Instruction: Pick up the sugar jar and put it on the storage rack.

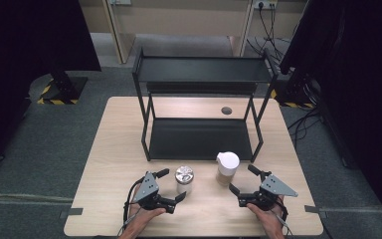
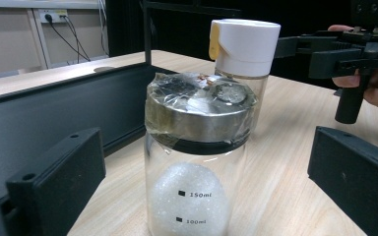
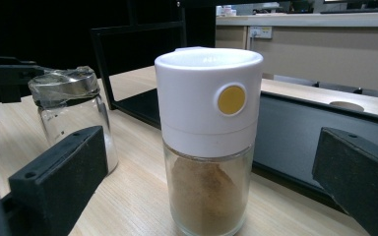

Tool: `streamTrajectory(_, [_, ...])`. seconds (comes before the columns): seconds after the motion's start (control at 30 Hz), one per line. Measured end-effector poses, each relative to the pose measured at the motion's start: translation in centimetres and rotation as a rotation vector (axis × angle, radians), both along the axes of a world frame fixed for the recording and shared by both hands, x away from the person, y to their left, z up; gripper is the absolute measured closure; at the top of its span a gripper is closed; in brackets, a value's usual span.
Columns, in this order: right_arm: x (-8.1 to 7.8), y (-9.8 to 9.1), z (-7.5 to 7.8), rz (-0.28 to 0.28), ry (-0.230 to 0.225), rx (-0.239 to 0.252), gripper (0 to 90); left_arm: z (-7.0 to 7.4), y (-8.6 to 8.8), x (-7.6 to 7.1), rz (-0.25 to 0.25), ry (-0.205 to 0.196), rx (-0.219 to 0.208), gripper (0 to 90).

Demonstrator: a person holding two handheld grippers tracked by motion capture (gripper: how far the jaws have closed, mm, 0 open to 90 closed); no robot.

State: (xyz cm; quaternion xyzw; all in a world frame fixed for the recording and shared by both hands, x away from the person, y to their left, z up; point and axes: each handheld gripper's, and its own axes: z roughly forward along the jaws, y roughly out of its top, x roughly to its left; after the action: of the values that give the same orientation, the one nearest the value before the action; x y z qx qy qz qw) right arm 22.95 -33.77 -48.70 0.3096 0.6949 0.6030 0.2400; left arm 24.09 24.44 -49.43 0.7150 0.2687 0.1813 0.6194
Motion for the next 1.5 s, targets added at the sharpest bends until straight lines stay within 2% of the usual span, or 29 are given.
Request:
streamTrajectory(0.43, [0.05,0.07,-0.08,0.005,0.003,-0.003,0.5,-0.18,0.09,0.17,0.002,0.015,-0.013,0.4])
streamTrajectory(1.5, [0.05,0.11,-0.26,0.011,0.003,0.008,0.5,-0.29,-0.15,0.10,0.003,0.012,-0.011,0.4])
